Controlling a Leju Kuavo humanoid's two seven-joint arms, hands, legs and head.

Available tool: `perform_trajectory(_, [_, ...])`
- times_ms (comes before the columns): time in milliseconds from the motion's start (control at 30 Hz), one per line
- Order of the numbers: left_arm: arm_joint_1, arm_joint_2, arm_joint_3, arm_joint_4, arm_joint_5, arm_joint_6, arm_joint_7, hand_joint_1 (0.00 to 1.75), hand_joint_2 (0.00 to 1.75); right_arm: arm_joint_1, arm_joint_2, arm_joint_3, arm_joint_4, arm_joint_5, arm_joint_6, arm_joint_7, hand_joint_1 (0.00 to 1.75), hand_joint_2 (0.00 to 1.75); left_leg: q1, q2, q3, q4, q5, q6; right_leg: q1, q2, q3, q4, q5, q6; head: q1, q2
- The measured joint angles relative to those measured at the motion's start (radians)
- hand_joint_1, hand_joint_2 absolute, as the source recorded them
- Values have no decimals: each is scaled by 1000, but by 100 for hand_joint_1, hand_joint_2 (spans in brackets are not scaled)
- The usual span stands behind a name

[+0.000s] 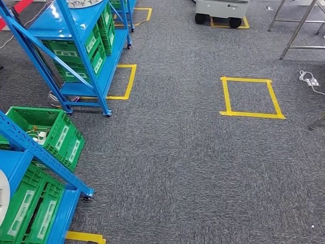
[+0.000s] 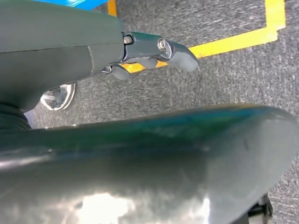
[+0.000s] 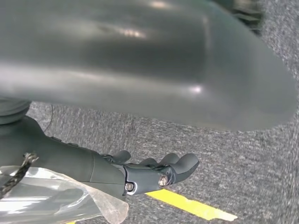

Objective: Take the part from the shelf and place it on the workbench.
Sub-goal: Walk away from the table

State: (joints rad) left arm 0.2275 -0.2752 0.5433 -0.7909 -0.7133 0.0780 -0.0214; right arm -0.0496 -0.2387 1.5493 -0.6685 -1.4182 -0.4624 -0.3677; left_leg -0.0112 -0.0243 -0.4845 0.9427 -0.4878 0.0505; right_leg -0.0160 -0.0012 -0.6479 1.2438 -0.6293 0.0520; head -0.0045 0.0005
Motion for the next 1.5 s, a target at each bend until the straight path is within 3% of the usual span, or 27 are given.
perform_trajectory(33, [0, -2, 6, 0, -4, -2, -1, 0, 0, 1, 0, 2, 3, 3, 1, 0, 0, 0, 1, -8, 0, 1, 0, -2, -2, 0, -10, 21, 4, 4, 0, 0])
perform_trajectory(100, [-2, -7, 16, 0, -10, -4, -1, 0, 0, 1, 0, 3, 8, 7, 3, -2, 0, 0, 5, -28, 1, 9, -4, -11, -10, 7, 26, -57, 65, 12, 0, 0])
perform_trajectory(167, [-6, -9, 24, 0, -14, -8, -2, 0, 0, 1, 3, 5, 12, 11, 5, -3, 0, 0, 10, -51, -5, 28, -15, -27, -21, 56, 92, -186, 110, 21, 2, 0])
perform_trajectory(233, [-11, -11, 30, 0, -17, -9, -4, 0, 0, 1, 7, 8, 15, 14, 6, -4, 0, 0, 11, -73, -22, 46, -20, -42, -25, 93, 120, -232, 107, 14, 4, 0])
perform_trajectory(300, [-11, -12, 36, 0, -19, -10, -6, 0, 0, 2, 9, 10, 18, 16, 6, -5, 0, 0, 15, -97, -35, 52, -18, -53, -21, 76, 121, -229, 105, -5, 2, 0])
perform_trajectory(333, [-10, -13, 40, 0, -19, -10, -6, 0, 0, 2, 10, 10, 19, 17, 7, -6, 0, 0, 16, -93, -39, 58, -22, -57, -20, 62, 122, -229, 106, -13, 0, 0])
perform_trajectory(400, [-12, -15, 46, 0, -21, -11, -7, 0, 0, 1, 12, 10, 21, 20, 7, -7, 0, 0, 16, -50, -70, 121, -59, -64, -18, 33, 122, -232, 106, -27, -8, 0])
perform_trajectory(467, [-17, -17, 51, 0, -25, -15, -8, 0, 0, 2, 12, 10, 25, 23, 9, -8, 0, 0, 16, 1, -138, 260, -125, -69, -11, -1, 122, -232, 104, -35, -15, 0])
perform_trajectory(533, [-17, -18, 57, 0, -32, -19, -10, 0, 0, 3, 12, 11, 30, 27, 12, -8, 0, 0, 16, 14, -187, 358, -152, -67, -4, -34, 122, -232, 101, -39, -15, 0])
perform_trajectory(567, [-16, -20, 60, 0, -35, -21, -10, 0, 0, 2, 12, 11, 32, 29, 14, -8, 0, 0, 15, 16, -184, 351, -135, -63, -1, -48, 123, -232, 100, -41, -15, 0])
perform_trajectory(600, [-15, -21, 64, 0, -38, -23, -10, 0, 0, 1, 13, 11, 33, 31, 15, -8, 0, 0, 13, 21, -161, 304, -101, -57, 1, -60, 126, -232, 98, -42, -15, 0])
perform_trajectory(633, [-14, -21, 68, 0, -40, -25, -11, 0, 0, 0, 14, 11, 34, 34, 16, -8, 0, 0, 8, 36, -126, 232, -61, -49, 3, -72, 129, -232, 97, -42, -15, 0])
perform_trajectory(700, [-18, -22, 76, 0, -45, -28, -12, 0, 0, -2, 16, 11, 35, 40, 19, -9, 0, 0, -7, 84, -67, 108, -17, -33, 7, -94, 134, -232, 92, -37, -16, 0])
perform_trajectory(767, [-22, -22, 84, 0, -49, -30, -13, 0, 0, -2, 19, 11, 36, 46, 21, -9, 0, 0, -18, 102, -56, 72, -18, -24, 8, -118, 135, -233, 89, -29, -16, 0])
perform_trajectory(833, [-19, -24, 93, 0, -53, -34, -15, 0, 0, -6, 20, 11, 38, 53, 22, -9, 0, 0, -17, 79, -55, 58, -10, -17, 7, -131, 139, -235, 86, -19, -17, 0])
perform_trajectory(900, [-18, -26, 102, 1, -56, -38, -22, 0, 0, -9, 22, 12, 41, 62, 22, -10, 0, 0, -9, 55, -48, 40, 3, -8, 5, -85, 121, -193, 56, -12, -14, 0])
perform_trajectory(967, [-24, -27, 111, 3, -60, -40, -32, 0, 0, -7, 23, 12, 44, 70, 22, -10, 0, 0, -5, 30, -47, 35, 9, -2, 3, -19, 55, -63, -5, -7, -10, 0])
perform_trajectory(1033, [-30, -27, 120, 8, -66, -42, -40, 0, 0, -2, 24, 13, 48, 76, 22, -9, 0, 0, -4, 1, -47, 35, 9, -1, 3, 0, -9, 50, -35, -2, -10, 0])
perform_trajectory(1067, [-30, -27, 125, 11, -68, -42, -42, 0, 0, -1, 24, 13, 51, 78, 22, -9, 0, 0, -4, -13, -46, 36, 9, -1, 2, 1, -16, 51, -19, -1, -9, 0])
perform_trajectory(1133, [-31, -28, 134, 16, -73, -42, -45, 0, 0, 0, 24, 13, 57, 85, 22, -9, 0, 0, -2, -42, -40, 38, 6, -6, -1, 13, 22, -55, 61, 2, -9, 0])
perform_trajectory(1167, [-33, -28, 138, 18, -74, -42, -46, 0, 0, -1, 24, 14, 59, 88, 23, -9, 0, 0, -3, -54, -39, 42, 3, -11, -4, 35, 53, -127, 94, 3, -9, 0])
perform_trajectory(1200, [-35, -29, 142, 19, -76, -42, -46, 0, 0, -1, 25, 14, 60, 90, 24, -9, 0, 0, -3, -67, -41, 48, -1, -16, -8, 56, 81, -186, 115, 2, -9, 0])
perform_trajectory(1267, [-41, -29, 149, 21, -80, -43, -48, 0, 0, -1, 26, 14, 62, 95, 26, -9, 0, 0, -3, -89, -51, 55, -2, -27, -11, 77, 104, -231, 117, -6, -9, 0])
perform_trajectory(1333, [-41, -29, 158, 25, -85, -44, -51, 0, 0, -2, 29, 14, 65, 99, 27, -8, 0, 0, 0, -105, -59, 58, -2, -36, -10, 55, 108, -235, 119, -18, -8, 0])
perform_trajectory(1367, [-41, -29, 163, 27, -87, -45, -52, 0, 0, -2, 31, 14, 67, 101, 28, -8, 0, 0, 0, -93, -64, 67, -9, -41, -10, 44, 110, -237, 120, -25, -10, 0])
perform_trajectory(1433, [-43, -29, 170, 32, -88, -46, -53, 0, 0, -1, 34, 14, 71, 106, 28, -9, 0, 0, 1, -40, -98, 140, -54, -51, -12, 17, 113, -242, 120, -35, -18, 0])
perform_trajectory(1500, [-49, -29, 174, 37, -88, -46, -54, 0, 0, 1, 34, 14, 75, 109, 28, -9, 0, 0, 5, 4, -168, 279, -118, -61, -8, -14, 115, -243, 116, -41, -23, 0])
